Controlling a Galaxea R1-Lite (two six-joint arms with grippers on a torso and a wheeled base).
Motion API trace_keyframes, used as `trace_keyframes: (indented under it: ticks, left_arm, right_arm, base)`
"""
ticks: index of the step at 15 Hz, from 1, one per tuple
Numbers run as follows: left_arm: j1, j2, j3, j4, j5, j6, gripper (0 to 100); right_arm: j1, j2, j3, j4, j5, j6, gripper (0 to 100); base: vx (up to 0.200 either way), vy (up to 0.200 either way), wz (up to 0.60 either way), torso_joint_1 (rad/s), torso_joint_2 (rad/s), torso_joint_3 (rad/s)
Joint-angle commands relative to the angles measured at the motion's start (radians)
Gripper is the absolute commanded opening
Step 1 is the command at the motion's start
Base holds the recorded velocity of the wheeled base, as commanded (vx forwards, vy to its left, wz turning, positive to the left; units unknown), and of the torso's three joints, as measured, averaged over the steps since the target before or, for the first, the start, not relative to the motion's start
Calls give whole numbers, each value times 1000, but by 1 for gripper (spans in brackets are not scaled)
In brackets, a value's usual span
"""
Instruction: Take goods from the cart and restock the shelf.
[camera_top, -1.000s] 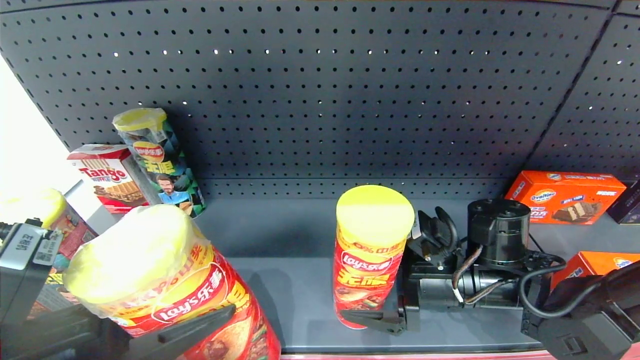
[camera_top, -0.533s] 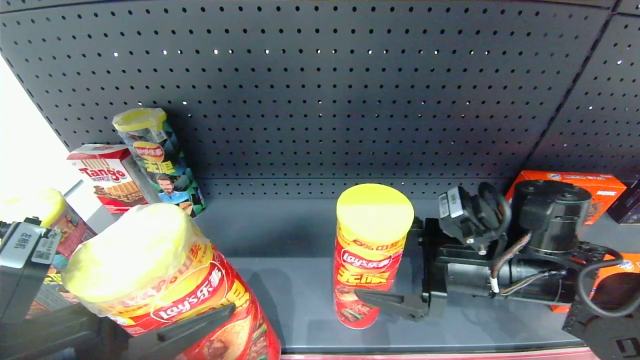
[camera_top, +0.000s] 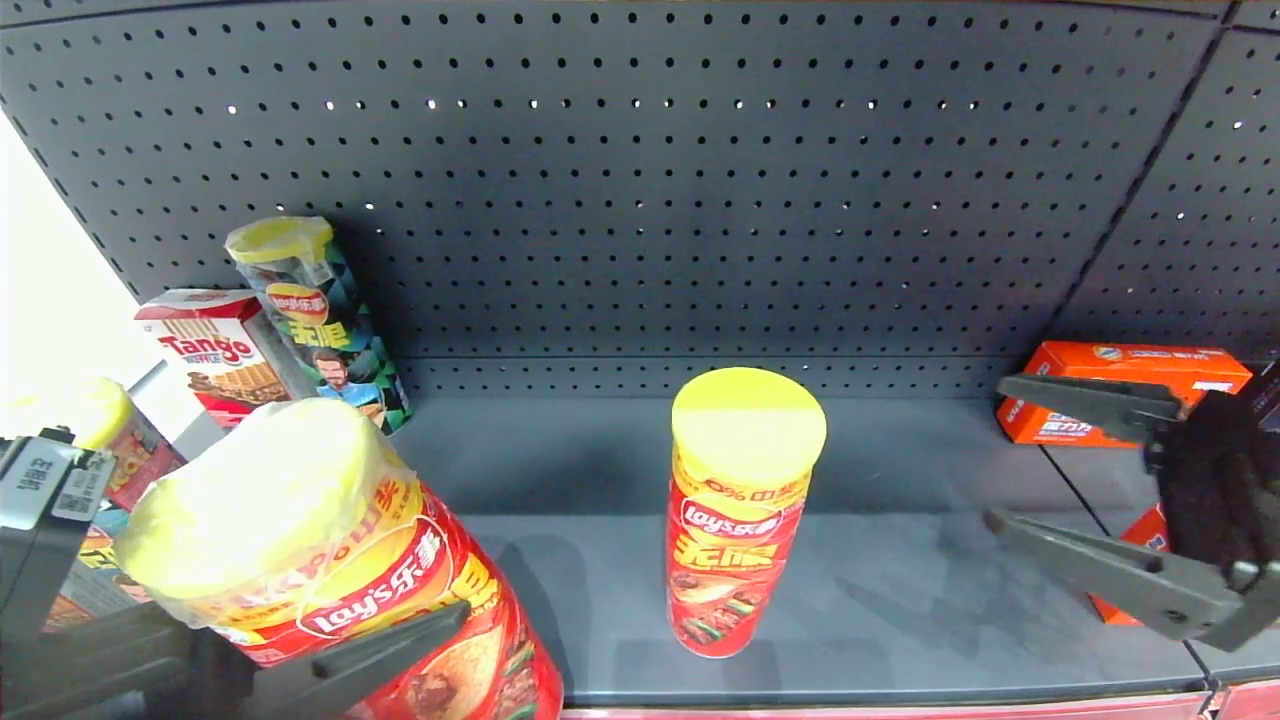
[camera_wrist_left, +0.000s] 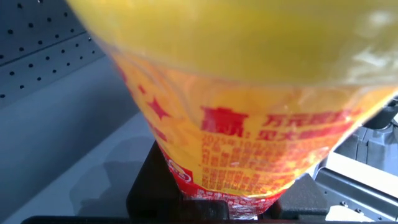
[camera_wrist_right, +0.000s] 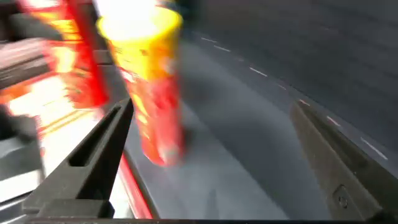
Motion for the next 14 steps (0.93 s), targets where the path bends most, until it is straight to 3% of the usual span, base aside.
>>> trace_keyframes:
  ticks: [1,3,4,6,8,10,12,14]
  left_arm:
    - [0,4,-6,-1,0,0,0]
    - [8,4,-12,-1,1,-1,0]
    - [14,4,-12,-2,1,-1,0]
    - [20,7,-23,-4,-2,0,0]
    - [20,7,-26,-4,0,2,0]
    - [20,2,-21,-1,0,3,0]
    - [19,1,-24,-1,-5,3,0]
    - [14,1,-26,-4,-11,2,0]
  right_arm:
    - [-119,-434,65,299,-233,39,100]
    - [-121,-651,117,500,-400,66,100]
    - [-125,-687,122,535,-423,68,100]
    - [-202,-835,136,687,-610,105,100]
    - [-228,-859,149,696,-646,125,100]
    - [-257,-1026,317,683,-673,146,100]
    - [-256,-1025,478,508,-716,126,100]
    - [-256,-1026,482,592,-713,112,100]
  base:
    - [0,0,0,0,0,0]
    - [0,0,0,0,0,0]
    - [0,0,0,0,0,0]
    - [0,0,0,0,0,0]
    - [0,0,0,0,0,0]
    - [0,0,0,0,0,0]
    - [0,0,0,0,0,0]
    - [0,0,0,0,0,0]
